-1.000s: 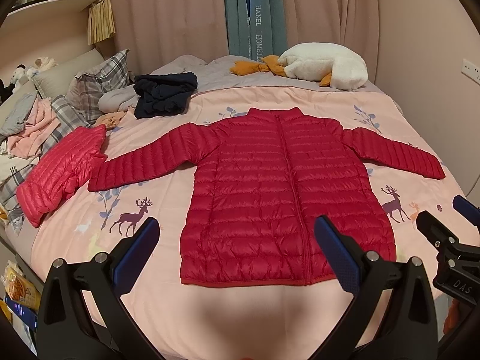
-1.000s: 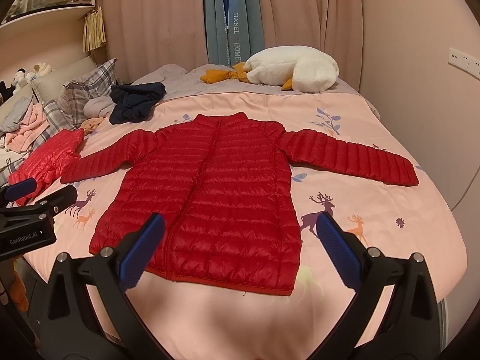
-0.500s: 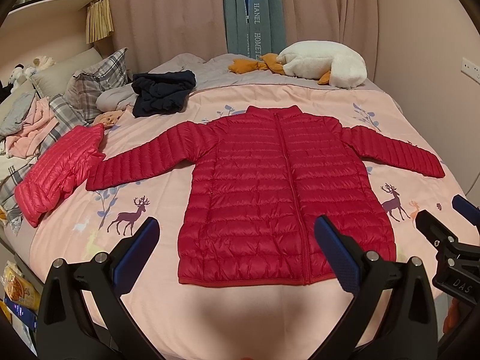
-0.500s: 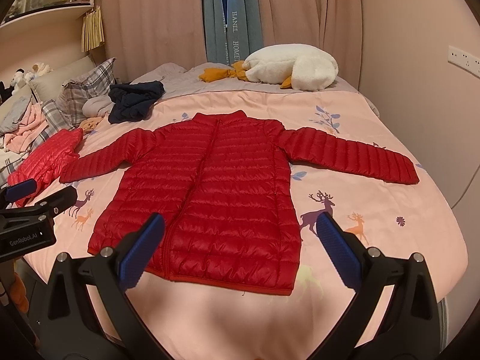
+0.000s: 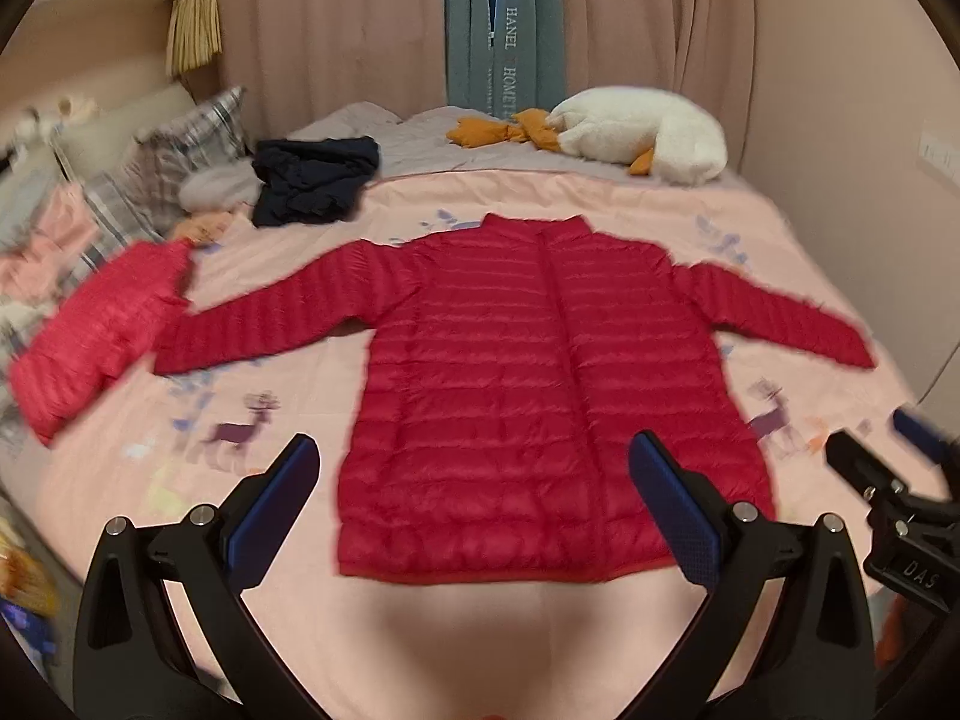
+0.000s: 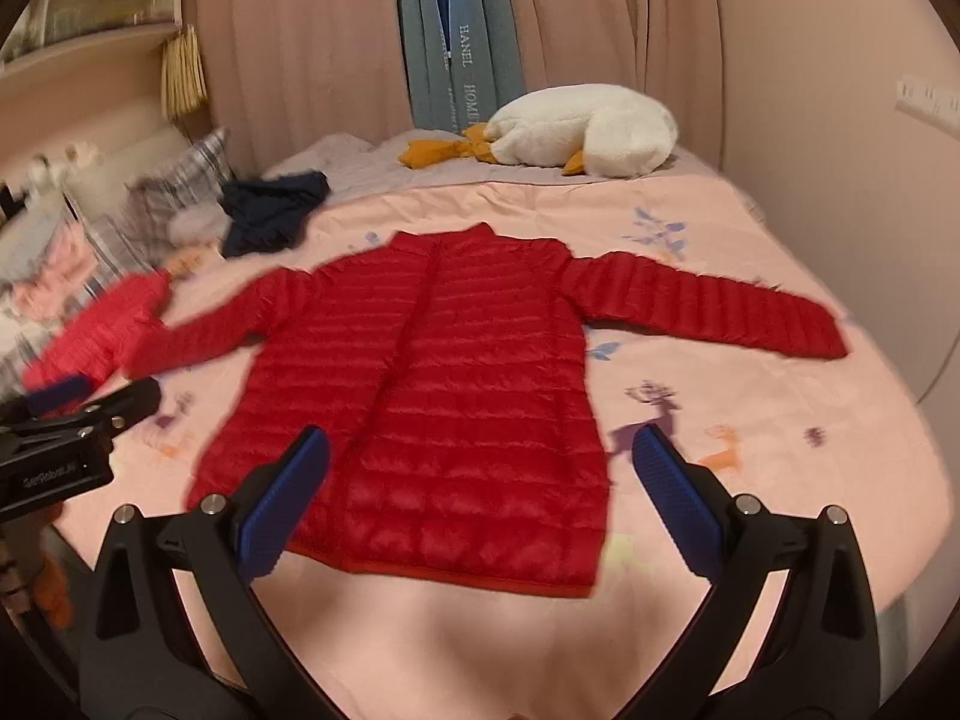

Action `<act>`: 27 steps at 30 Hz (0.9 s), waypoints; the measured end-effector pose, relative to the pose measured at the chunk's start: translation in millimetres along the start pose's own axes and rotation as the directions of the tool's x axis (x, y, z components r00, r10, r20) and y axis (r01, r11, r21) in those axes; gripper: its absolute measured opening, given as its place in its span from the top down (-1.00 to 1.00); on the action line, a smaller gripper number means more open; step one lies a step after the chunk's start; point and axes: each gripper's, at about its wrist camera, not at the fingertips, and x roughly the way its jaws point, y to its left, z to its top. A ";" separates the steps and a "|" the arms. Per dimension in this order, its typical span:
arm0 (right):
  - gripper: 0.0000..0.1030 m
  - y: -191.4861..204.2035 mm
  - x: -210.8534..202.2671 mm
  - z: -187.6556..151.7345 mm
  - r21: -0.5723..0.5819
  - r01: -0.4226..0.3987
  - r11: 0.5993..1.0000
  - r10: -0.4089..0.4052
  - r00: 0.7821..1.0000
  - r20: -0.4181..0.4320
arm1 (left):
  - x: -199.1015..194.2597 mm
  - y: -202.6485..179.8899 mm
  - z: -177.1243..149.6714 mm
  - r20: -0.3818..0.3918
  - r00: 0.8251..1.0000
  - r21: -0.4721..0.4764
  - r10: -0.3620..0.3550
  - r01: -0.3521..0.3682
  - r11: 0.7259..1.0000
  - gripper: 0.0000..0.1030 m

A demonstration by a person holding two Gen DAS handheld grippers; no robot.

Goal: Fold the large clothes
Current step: 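Grasp the sleeve with the left tool and fold it across the jacket body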

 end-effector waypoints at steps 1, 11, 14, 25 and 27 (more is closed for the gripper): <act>-0.96 -6.6 3.1 -0.1 0.047 -0.060 0.997 0.060 0.998 0.006 | 4.6 7.1 1.9 0.010 0.999 -0.038 -0.034 0.035 0.999 -0.97; -0.96 -51.9 35.7 -4.5 0.342 -0.364 0.866 0.327 0.931 0.162 | 90.9 128.8 31.7 0.229 0.943 -0.427 -0.240 0.319 0.846 -0.97; -0.96 -58.9 52.5 -7.4 0.369 -0.352 0.861 0.331 0.936 0.120 | 125.5 177.7 34.4 0.237 0.931 -0.536 -0.278 0.364 0.762 -0.97; -0.96 -47.5 112.2 -13.5 0.295 -0.316 0.902 0.338 0.941 -0.025 | 239.8 347.4 -11.8 0.189 0.958 -0.859 -0.217 0.269 0.436 -0.97; -0.96 -49.2 120.6 -14.8 0.303 -0.309 0.902 0.336 0.941 -0.039 | 255.5 365.9 -22.2 0.179 0.962 -0.885 -0.206 0.249 0.393 -0.97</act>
